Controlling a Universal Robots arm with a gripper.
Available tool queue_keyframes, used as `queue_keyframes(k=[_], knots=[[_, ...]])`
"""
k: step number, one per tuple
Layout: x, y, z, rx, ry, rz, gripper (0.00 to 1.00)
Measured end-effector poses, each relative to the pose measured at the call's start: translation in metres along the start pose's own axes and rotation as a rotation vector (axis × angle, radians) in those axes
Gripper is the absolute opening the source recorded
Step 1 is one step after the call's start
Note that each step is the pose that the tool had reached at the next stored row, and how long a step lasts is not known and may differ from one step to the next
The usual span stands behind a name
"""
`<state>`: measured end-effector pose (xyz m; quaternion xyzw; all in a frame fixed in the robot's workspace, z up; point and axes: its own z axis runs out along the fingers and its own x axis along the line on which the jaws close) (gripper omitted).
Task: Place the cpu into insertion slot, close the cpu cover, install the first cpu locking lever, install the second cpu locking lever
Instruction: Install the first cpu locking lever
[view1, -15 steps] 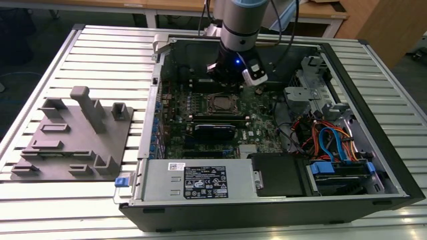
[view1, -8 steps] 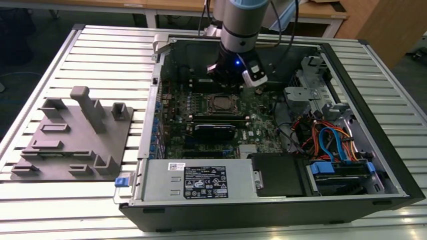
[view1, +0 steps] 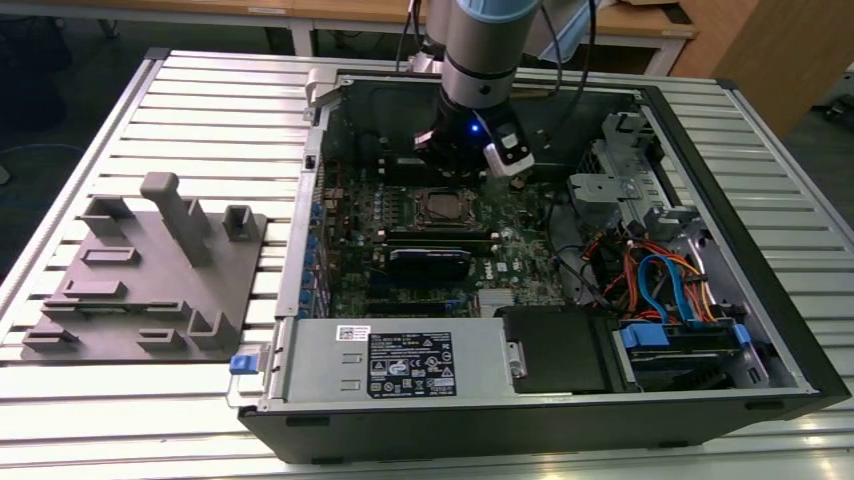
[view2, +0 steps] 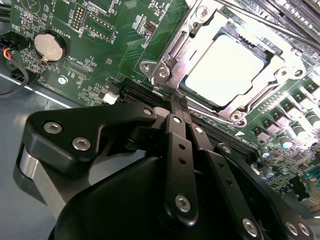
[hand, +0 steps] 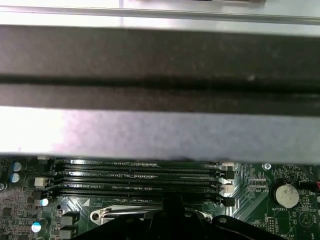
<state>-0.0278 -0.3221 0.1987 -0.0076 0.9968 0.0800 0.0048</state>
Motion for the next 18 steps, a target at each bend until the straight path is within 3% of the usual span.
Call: queue_keyframes(k=[15,18], knots=[[-0.0006,0.0002,-0.0008,-0.0002,-0.0001,0.0,0.11],[-0.0012,0.0002,-0.0008,0.0031,-0.0001,0.0,0.11]])
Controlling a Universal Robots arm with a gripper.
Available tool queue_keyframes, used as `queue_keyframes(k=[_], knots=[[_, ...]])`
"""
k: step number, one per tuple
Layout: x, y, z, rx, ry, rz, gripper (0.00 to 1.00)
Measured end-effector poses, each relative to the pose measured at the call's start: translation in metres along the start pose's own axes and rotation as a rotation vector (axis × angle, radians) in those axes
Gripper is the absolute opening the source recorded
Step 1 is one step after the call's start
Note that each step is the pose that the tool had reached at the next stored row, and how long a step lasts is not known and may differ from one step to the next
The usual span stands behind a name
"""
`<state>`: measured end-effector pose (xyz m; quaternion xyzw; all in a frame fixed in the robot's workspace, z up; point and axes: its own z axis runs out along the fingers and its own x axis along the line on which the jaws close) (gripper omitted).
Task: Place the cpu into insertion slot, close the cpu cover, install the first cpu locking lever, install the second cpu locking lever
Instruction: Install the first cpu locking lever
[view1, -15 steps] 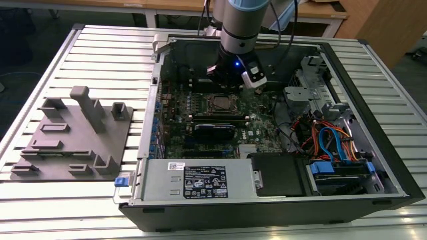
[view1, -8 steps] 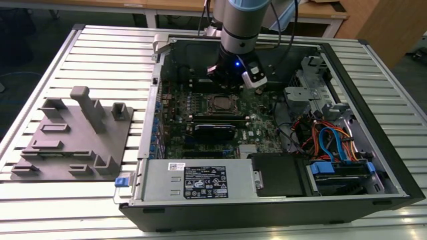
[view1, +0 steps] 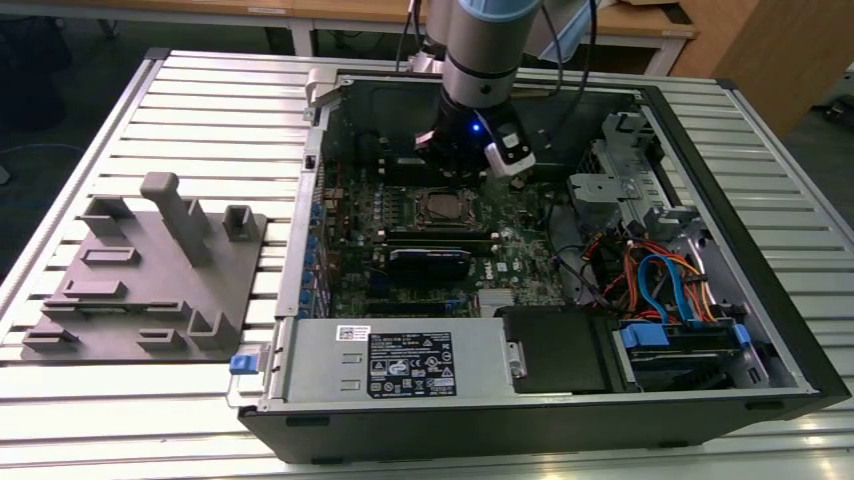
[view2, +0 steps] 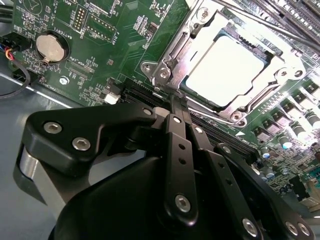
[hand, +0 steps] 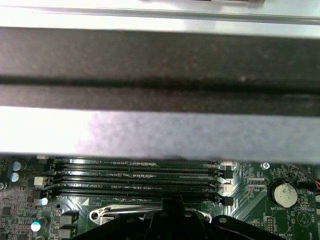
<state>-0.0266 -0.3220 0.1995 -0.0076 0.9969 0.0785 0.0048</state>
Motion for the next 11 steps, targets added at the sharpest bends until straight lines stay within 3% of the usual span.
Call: queue_keyframes(k=[5,11], knots=[[-0.0007,0.0,0.0003,0.0077,0.0001,0.0,0.11],[-0.0008,0.0009,0.0,0.0085,0.0002,0.0,0.11]])
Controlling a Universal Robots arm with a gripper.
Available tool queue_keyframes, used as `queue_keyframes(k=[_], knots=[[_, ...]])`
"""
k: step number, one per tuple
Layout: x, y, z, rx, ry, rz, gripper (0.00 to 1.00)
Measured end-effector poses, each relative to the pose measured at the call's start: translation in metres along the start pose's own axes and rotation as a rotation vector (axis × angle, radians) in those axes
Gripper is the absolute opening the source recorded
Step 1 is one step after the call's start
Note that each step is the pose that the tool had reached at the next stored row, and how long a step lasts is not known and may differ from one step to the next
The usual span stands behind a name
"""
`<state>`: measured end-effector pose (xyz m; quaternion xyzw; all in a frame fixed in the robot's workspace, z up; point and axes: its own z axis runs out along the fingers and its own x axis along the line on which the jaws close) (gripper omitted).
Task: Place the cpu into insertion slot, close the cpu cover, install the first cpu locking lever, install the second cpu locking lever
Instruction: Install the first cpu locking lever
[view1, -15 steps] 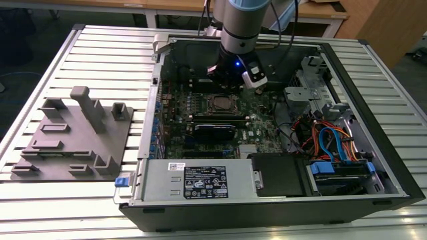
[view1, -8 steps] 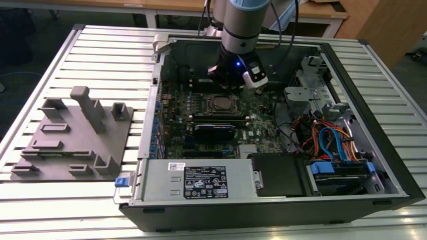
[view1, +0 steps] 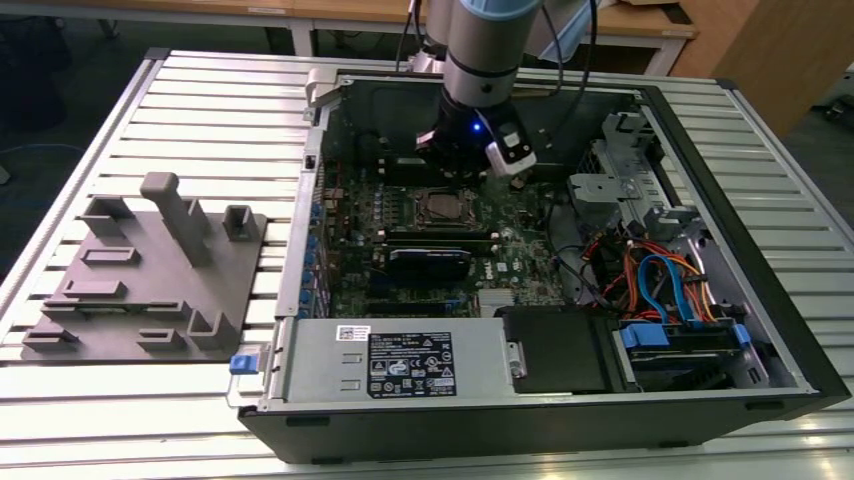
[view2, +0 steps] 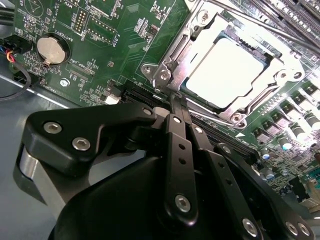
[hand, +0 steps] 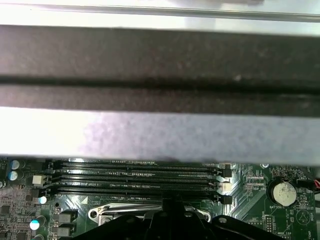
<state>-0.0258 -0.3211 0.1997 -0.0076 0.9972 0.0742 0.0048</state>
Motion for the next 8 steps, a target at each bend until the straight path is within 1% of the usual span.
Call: queue_keyframes(k=[3,6,8], knots=[[0.0,0.0006,-0.0003,0.0022,0.0001,0.0,0.11],[0.0,0.0013,-0.0015,0.0026,-0.0001,0.0,0.11],[0.0,0.0019,-0.0015,0.006,0.0,0.0,0.11]])
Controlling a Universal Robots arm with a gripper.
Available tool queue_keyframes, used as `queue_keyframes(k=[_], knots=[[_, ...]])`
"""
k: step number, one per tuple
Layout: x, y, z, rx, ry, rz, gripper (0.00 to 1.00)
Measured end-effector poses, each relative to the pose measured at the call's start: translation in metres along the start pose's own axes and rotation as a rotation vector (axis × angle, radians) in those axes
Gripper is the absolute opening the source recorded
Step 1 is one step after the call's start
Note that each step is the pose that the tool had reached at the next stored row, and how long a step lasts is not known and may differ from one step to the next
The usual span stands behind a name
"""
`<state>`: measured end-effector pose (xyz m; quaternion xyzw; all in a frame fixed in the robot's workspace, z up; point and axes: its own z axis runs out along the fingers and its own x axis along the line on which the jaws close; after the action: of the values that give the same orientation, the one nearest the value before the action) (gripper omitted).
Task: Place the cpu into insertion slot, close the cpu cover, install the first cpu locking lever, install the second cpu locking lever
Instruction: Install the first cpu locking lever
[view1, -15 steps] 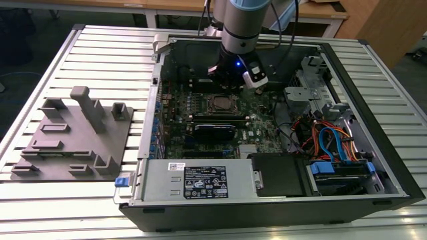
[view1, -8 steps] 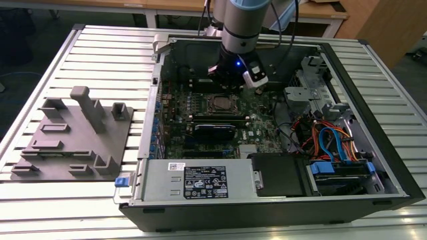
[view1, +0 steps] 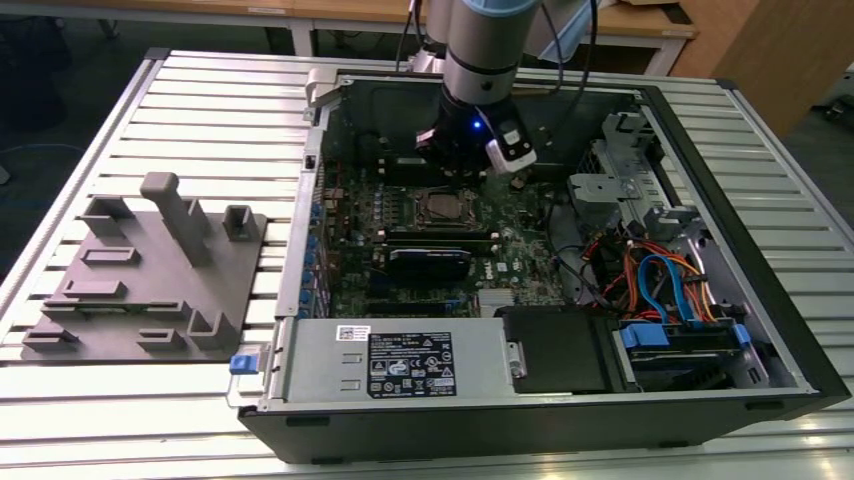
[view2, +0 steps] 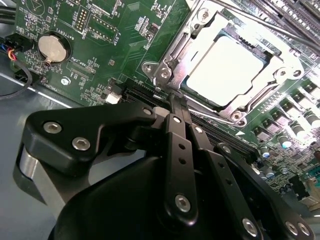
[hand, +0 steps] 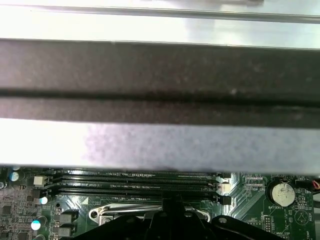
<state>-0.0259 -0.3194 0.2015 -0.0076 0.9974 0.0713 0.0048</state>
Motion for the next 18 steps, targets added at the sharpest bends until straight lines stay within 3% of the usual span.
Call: queue_keyframes(k=[6,10,12,18], knots=[[0.0,0.0028,0.0003,0.0245,0.0006,0.0,0.11],[-0.0001,0.0052,0.0007,0.0281,0.0005,0.0,0.11],[-0.0001,0.0062,0.0008,0.0335,0.0007,0.0,0.11],[-0.0001,0.0069,0.001,0.079,0.0014,-0.001,0.11]])
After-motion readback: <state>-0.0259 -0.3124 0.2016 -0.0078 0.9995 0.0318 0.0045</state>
